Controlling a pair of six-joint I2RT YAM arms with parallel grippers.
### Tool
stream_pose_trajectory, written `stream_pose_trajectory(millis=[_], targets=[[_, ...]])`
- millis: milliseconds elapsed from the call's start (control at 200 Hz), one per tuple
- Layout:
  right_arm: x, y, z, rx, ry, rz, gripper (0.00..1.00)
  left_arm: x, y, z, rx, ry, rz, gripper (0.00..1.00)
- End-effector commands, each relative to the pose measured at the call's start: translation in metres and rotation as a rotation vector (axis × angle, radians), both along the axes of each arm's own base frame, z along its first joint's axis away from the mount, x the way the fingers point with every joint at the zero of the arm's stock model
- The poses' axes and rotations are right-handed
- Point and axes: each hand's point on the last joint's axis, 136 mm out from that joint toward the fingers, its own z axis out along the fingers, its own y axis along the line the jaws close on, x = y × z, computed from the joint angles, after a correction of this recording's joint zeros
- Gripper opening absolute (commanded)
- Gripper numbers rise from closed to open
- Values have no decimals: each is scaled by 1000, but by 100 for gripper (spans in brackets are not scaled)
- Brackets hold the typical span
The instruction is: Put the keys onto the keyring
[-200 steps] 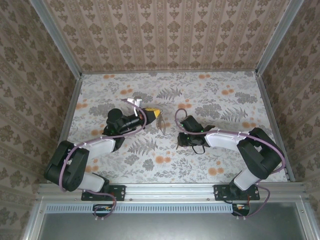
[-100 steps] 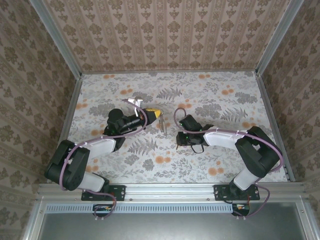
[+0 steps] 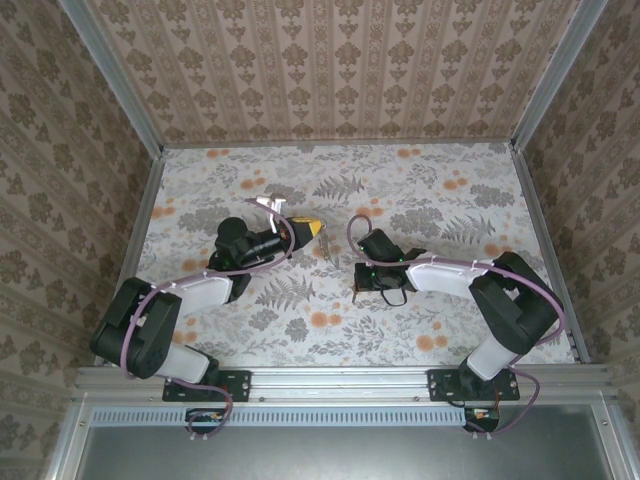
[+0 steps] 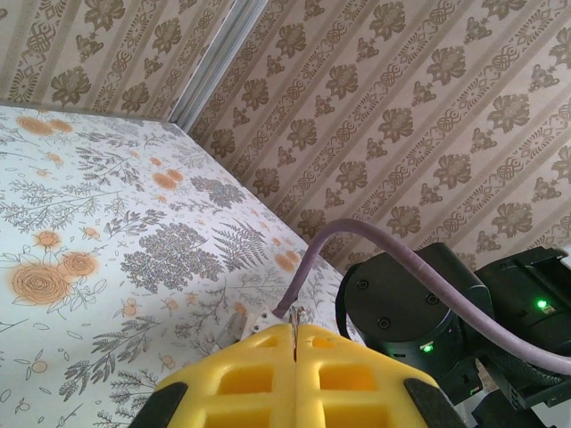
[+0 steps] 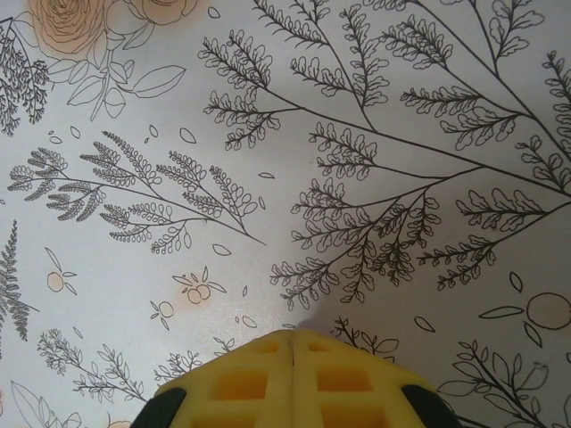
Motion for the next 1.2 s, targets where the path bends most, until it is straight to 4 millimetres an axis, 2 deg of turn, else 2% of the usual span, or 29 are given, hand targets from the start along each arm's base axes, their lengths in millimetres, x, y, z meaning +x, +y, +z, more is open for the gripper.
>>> stream_pose_trajectory(millis=[0,250,320,345,695,975,1195], targets=[[3,-2,21,26,-39,11,0,-5,-5,19,-41,-60,-36,0],[15,-16,61,113,-133,-30,0,-10,-12,20,-12,-98,-66,0],[19,-20,64,133,-149,-41,0,-11,-14,17,10,-113,-64,0],[21,-21,77,158,-182,-43,0,-12,-15,15,17,-119,-65,0],[43,-29,141,319,-432,-47,0,-24,-22,11,104,-249,-83,0],[32,-11,195,456,-668,125,0,-27,-32,9,116,-267,-130,0],[21,-1,210,513,-730,222,0,-35,-49,9,146,-288,-198,0]])
